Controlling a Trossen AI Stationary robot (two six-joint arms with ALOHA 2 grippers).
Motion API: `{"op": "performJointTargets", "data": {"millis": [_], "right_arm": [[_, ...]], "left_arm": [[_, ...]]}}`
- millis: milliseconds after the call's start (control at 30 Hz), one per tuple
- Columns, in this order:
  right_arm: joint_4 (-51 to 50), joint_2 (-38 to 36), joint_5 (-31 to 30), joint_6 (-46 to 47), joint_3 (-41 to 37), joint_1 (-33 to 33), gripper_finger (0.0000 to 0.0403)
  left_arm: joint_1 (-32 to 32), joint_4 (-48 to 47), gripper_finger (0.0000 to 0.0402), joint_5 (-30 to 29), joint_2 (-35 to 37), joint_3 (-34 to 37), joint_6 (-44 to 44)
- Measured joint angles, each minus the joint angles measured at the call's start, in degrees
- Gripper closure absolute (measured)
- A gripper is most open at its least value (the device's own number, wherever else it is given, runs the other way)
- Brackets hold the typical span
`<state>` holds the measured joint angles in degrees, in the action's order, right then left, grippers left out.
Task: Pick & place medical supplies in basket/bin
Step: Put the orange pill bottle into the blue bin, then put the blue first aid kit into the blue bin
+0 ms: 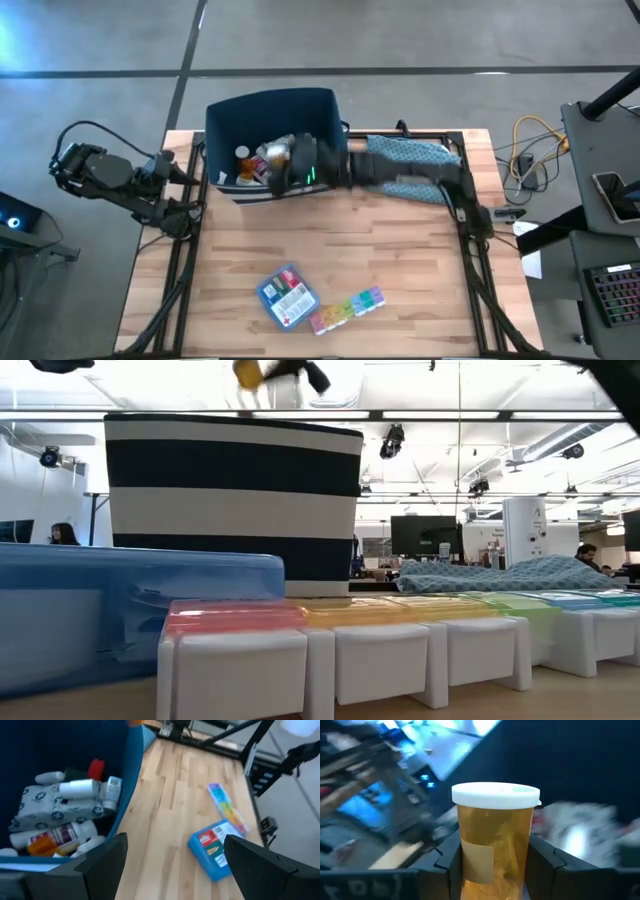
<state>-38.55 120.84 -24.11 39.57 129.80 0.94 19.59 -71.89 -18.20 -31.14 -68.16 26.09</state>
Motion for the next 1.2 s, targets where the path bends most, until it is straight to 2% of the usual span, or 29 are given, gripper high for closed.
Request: {"op": "performJointTargets", "data": {"millis": [133, 233, 433, 533, 633, 700, 833, 1000, 1133, 1200], "right_arm": [[-2.7, 1.2, 11.2, -3.3, -0.1, 9.7, 0.0233], [-3.4, 1.5, 17.6, -6.9, -0.1, 14.3, 0.0203], [-3.6, 1.0, 18.2, -21.5, 0.2, 17.6, 0.0142], [-7.1, 0.4, 18.3, -28.3, 2.0, 17.4, 0.0118], [-12.5, -0.1, 18.4, -34.6, 5.3, 16.3, 0.0104], [-13.6, -1.9, 18.4, -39.7, 4.7, 14.6, 0.0100], [-15.9, -5.8, 18.9, -45.7, 4.6, 10.4, 0.0102], [-22.8, -10.6, 20.1, -44.9, 4.6, 7.3, 0.0109], [-32.6, -11.1, 31.8, -35.9, 3.9, 6.7, 0.0110], [-35.7, -10.5, 35.6, -32.6, 2.1, 5.9, 0.0110]], "left_arm": [[0.0, 2.2, 0.0093, 0.1, -0.5, 0.2, 2.1], [0.0, 3.6, 0.0093, 0.1, -1.9, 0.9, 4.2], [0.0, 7.1, 0.0093, 0.1, -8.1, 1.8, 6.2], [0.0, 7.1, 0.0093, 0.2, -12.7, 1.7, 7.9], [0.0, 7.3, 0.0093, 3.0, -16.8, 1.6, 11.6], [0.5, 7.4, 0.0093, 4.5, -19.4, 1.6, 15.0], [4.1, 8.7, 0.0093, 4.7, -23.8, 1.6, 22.3], [12.7, 9.2, 0.0093, 3.7, -28.3, 1.6, 34.7], [21.1, 9.3, 0.0093, -0.7, -33.6, 1.8, 46.3], [24.8, 9.4, 0.0093, -1.1, -36.4, 1.8, 52.1]]}}
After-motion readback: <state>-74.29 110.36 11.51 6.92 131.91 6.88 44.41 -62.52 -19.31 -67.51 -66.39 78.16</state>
